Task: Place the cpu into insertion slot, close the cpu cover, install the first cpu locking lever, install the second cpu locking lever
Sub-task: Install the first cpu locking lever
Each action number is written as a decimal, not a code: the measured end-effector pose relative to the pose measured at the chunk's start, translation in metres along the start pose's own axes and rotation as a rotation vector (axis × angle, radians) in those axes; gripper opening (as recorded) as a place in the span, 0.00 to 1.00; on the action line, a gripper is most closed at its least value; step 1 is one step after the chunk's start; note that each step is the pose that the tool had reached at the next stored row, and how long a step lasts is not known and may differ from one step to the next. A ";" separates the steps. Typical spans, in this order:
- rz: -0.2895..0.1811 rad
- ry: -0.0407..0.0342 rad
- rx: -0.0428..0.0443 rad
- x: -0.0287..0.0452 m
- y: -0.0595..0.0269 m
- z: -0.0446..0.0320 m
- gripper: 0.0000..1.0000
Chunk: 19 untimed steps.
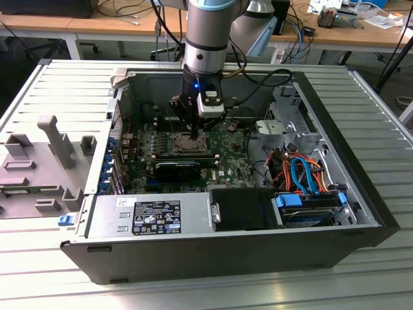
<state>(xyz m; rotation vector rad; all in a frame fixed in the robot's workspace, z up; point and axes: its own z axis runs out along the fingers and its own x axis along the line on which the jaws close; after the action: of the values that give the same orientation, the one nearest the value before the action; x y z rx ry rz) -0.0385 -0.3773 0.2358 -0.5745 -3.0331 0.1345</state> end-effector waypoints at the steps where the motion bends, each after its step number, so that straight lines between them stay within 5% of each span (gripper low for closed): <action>1: -0.001 0.0000 -0.0001 0.0000 0.0000 0.0000 0.11; 19: -0.017 -0.0009 -0.0012 0.0000 0.0000 0.0000 0.11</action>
<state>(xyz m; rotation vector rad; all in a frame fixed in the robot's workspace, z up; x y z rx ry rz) -0.0386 -0.3773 0.2358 -0.5482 -3.0385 0.1322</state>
